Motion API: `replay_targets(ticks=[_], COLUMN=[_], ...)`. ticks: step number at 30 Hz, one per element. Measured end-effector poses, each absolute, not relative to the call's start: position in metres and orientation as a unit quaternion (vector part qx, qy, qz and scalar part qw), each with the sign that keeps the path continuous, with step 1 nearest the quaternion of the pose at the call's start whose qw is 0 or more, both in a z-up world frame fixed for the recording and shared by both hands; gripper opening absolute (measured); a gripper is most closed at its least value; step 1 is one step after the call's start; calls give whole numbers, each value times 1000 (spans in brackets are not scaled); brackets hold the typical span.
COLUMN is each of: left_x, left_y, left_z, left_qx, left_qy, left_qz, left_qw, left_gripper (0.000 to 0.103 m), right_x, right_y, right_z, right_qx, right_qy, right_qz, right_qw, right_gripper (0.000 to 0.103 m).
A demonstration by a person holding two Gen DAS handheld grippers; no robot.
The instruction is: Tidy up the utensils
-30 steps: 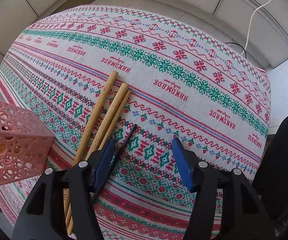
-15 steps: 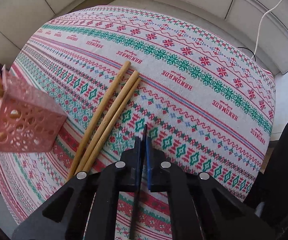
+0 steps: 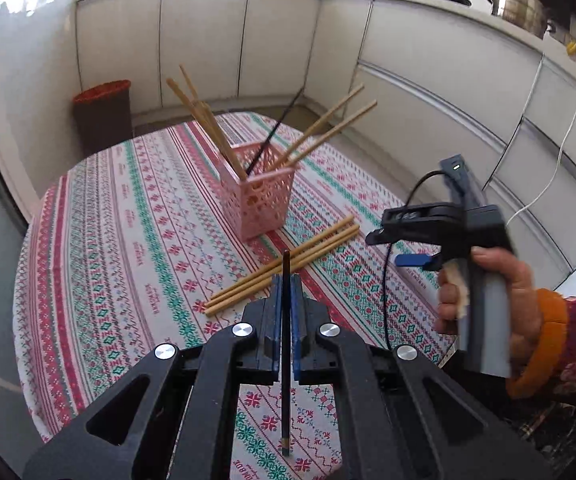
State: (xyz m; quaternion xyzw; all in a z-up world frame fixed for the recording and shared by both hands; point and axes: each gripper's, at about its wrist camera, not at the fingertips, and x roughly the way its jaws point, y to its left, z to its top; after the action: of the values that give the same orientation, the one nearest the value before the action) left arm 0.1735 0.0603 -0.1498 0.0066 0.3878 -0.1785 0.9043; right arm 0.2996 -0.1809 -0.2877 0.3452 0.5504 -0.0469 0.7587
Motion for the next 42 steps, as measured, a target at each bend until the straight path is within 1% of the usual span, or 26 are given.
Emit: replay_targets(ticks=[2, 5, 10, 12, 15, 17, 21, 23, 25, 27, 30, 32, 35, 37, 42], left_x=[165, 163, 161, 159, 161, 162, 159, 157, 155, 154, 153, 152, 151, 151, 152], left_y=[69, 78, 93, 96, 100, 102, 104, 107, 111, 114, 113, 111, 110, 112, 115], left_z=[-140, -134, -129, -129, -131, -132, -130, -128, -126, -125, -123, -123, -123, -123, -124], left_qx=[1, -11, -35, -40, -48, -51, -51, -56, -65, -71, -72, -70, -67, -71, -75], left_qy=[368, 356, 340, 337, 336, 335, 332, 328, 325, 324, 322, 322, 322, 323, 322], left_qz=[-181, -186, -190, -188, -186, -184, -173, -168, -166, -163, -163, -164, -167, -167, -168], left_qw=[912, 916, 921, 922, 922, 923, 926, 928, 929, 929, 930, 930, 930, 929, 928], left_gripper=[3, 3, 3, 3, 3, 3, 3, 3, 4, 4, 4, 4, 4, 4, 4], right_x=[309, 324, 340, 345, 346, 343, 319, 305, 292, 279, 270, 271, 276, 295, 303], right_y=[-176, -163, -150, -142, -140, -143, -156, -169, -180, -189, -198, -197, -192, -179, -158], right_z=[-290, -286, -285, -285, -286, -286, -282, -283, -286, -288, -288, -284, -284, -287, -289], right_qx=[347, 314, 257, 214, 200, 202, 199, 228, 248, 274, 310, 316, 331, 324, 309], right_qy=[543, 548, 551, 550, 544, 544, 554, 554, 561, 565, 561, 552, 561, 571, 586], right_qz=[-83, -114, -141, -142, -140, -128, -87, -61, -49, -35, -17, -7, -10, -31, -98], right_qw=[760, 767, 781, 795, 803, 804, 804, 798, 789, 777, 767, 772, 759, 754, 743], right_gripper=[53, 50, 50, 51, 52, 48, 34, 30, 20, 20, 25, 25, 26, 26, 27])
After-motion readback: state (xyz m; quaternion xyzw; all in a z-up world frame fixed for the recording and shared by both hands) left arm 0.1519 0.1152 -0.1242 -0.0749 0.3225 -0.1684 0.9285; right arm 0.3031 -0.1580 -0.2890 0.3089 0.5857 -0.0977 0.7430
